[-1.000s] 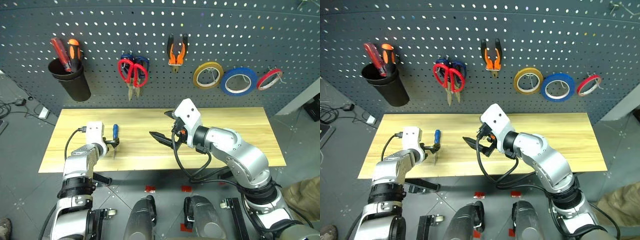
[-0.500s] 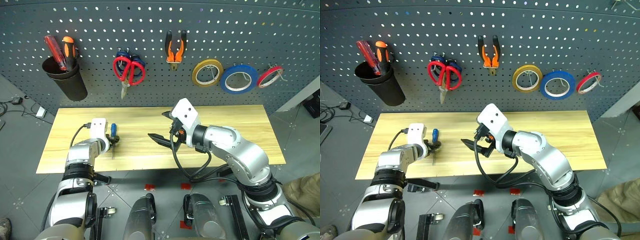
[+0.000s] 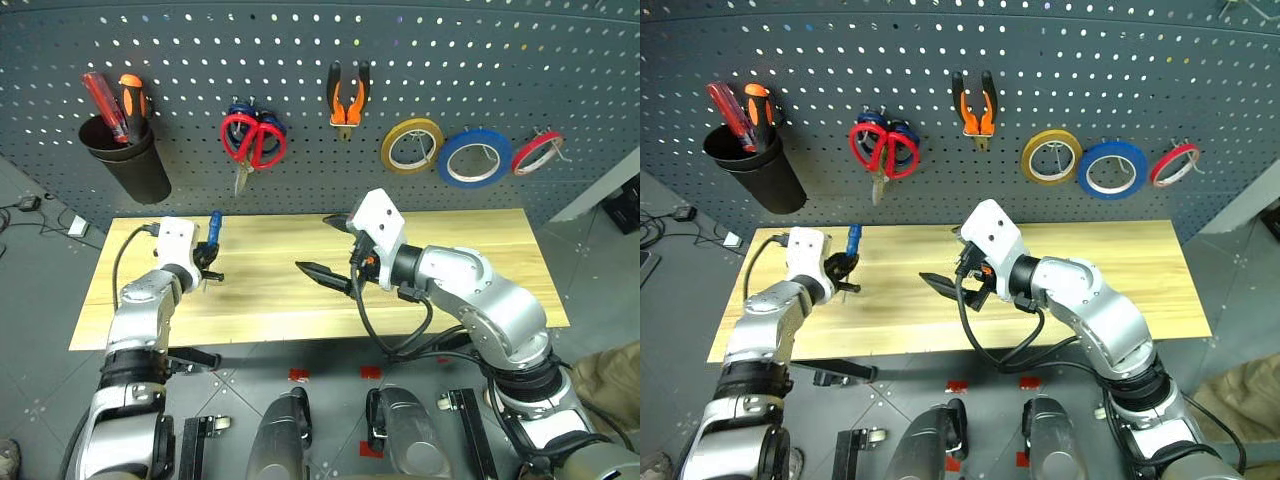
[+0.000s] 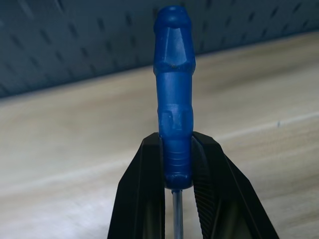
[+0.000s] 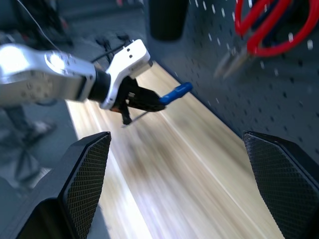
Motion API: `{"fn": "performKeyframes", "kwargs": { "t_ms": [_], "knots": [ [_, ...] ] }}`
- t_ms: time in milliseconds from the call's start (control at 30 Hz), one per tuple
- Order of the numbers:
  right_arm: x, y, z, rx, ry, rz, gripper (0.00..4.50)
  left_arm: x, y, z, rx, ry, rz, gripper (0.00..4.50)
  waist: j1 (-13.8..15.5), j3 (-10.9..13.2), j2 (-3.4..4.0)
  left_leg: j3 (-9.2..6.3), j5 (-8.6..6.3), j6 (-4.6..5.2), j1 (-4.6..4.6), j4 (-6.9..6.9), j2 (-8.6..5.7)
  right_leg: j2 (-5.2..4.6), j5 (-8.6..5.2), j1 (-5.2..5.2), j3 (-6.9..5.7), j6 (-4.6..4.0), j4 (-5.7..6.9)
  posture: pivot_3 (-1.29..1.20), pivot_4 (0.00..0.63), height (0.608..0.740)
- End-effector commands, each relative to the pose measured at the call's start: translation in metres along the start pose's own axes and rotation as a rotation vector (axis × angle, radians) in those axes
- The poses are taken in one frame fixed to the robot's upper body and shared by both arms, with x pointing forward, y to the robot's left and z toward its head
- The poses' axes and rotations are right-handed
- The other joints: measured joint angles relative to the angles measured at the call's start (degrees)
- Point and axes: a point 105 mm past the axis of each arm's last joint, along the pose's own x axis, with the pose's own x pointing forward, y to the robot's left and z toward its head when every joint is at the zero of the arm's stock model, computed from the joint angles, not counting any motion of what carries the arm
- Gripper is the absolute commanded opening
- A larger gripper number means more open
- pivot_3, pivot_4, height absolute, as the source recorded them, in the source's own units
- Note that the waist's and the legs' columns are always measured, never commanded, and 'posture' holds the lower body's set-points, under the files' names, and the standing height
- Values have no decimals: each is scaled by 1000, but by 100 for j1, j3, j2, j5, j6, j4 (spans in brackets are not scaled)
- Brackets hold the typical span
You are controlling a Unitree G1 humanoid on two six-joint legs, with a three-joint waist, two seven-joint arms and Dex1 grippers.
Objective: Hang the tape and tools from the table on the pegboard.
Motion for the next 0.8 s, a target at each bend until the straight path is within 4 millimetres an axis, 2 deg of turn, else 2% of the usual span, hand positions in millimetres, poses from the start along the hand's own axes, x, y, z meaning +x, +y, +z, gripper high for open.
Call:
{"fn": "performKeyframes", "kwargs": {
  "t_ms": [33,133,233,300,433,533,667,800],
  "knots": [
    [-4,4,20,-24,-83,15,4500,-36,14,28,172,-153,149,425,-40,-12,-4,2,0,0,1,-6,-2,-3,0,1,1,0,-2,-290,184,740],
    [-1,-3,21,-18,-77,-38,4500,-61,20,39,222,-223,278,425,-42,-45,-15,1,1,0,1,-14,-4,-3,0,-1,-4,0,-1,-277,171,740],
    [2,-8,31,-8,-108,-74,4500,-85,20,60,303,-321,380,425,-19,-132,-22,-4,1,2,0,-14,-6,-4,0,-1,-7,0,6,-251,148,740],
    [3,-7,37,-9,-128,-68,4500,-94,22,73,339,-366,434,425,-4,-180,-26,-3,-6,16,1,-12,-6,-4,1,-2,-6,1,10,-236,135,740],
    [3,-6,45,-18,-151,-61,4500,-104,34,114,366,-491,528,425,31,-307,-33,-7,-9,23,2,-9,-8,-4,1,-2,-7,2,19,-228,127,740],
    [6,-10,51,-11,-157,-82,4500,-94,46,140,324,-560,546,425,52,-339,-42,-11,-8,22,3,3,-6,0,1,-3,-7,2,35,-230,125,740],
    [13,-18,61,38,-153,-121,4500,-63,56,182,273,-672,503,425,71,-379,-42,-17,-6,22,2,30,-3,9,2,0,-7,0,50,-249,127,740],
    [17,-17,67,39,-162,-129,4500,-35,68,208,240,-731,484,425,49,-416,-44,-12,-6,22,2,35,-5,11,2,2,-3,1,46,-276,131,740]
  ]
}}
